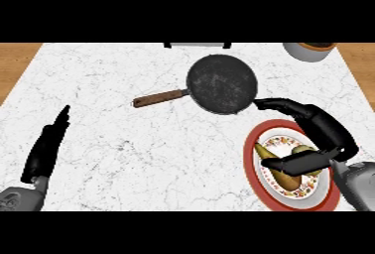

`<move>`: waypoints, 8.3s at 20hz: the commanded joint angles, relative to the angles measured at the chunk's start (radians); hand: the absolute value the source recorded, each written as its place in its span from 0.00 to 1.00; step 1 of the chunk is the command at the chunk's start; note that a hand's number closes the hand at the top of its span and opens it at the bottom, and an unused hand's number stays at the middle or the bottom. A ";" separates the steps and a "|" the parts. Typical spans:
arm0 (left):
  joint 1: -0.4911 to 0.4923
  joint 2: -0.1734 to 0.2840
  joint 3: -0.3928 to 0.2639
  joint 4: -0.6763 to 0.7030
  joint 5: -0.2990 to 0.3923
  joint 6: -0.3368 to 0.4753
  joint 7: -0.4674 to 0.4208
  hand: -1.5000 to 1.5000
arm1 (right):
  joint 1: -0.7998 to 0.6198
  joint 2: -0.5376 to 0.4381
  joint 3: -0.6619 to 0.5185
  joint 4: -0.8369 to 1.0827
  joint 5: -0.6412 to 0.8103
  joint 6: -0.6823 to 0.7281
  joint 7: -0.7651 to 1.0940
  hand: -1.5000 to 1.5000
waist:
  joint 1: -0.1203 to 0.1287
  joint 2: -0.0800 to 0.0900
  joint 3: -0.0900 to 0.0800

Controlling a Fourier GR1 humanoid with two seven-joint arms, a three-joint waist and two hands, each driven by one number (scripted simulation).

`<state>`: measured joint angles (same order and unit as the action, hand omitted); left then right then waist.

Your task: Pick the squash from the plate and place it in the pan

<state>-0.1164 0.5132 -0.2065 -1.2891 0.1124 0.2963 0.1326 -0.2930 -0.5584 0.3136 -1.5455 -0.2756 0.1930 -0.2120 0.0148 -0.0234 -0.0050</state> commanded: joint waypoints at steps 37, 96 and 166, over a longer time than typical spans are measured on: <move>-0.021 -0.006 0.149 0.044 0.000 -0.081 0.071 0.50 | 0.072 -0.435 0.148 -0.318 0.943 0.311 0.079 0.00 | -0.018 0.023 0.005; 0.035 -0.145 0.384 -0.022 -0.197 -0.217 0.110 0.50 | 0.205 0.230 -0.236 0.146 1.622 0.140 0.113 1.00 | -0.090 0.008 0.005; -0.137 -0.180 0.348 0.006 -0.225 -0.272 0.124 0.50 | -0.697 0.542 -0.818 1.106 0.944 -1.185 0.306 0.00 | 0.080 0.072 0.010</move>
<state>-0.2279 0.3183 0.1201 -1.3034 -0.1231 0.0276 0.2421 -0.9941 -0.0159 -0.4718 -0.4311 0.7078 -0.9237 0.1876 0.1064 0.0501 0.0052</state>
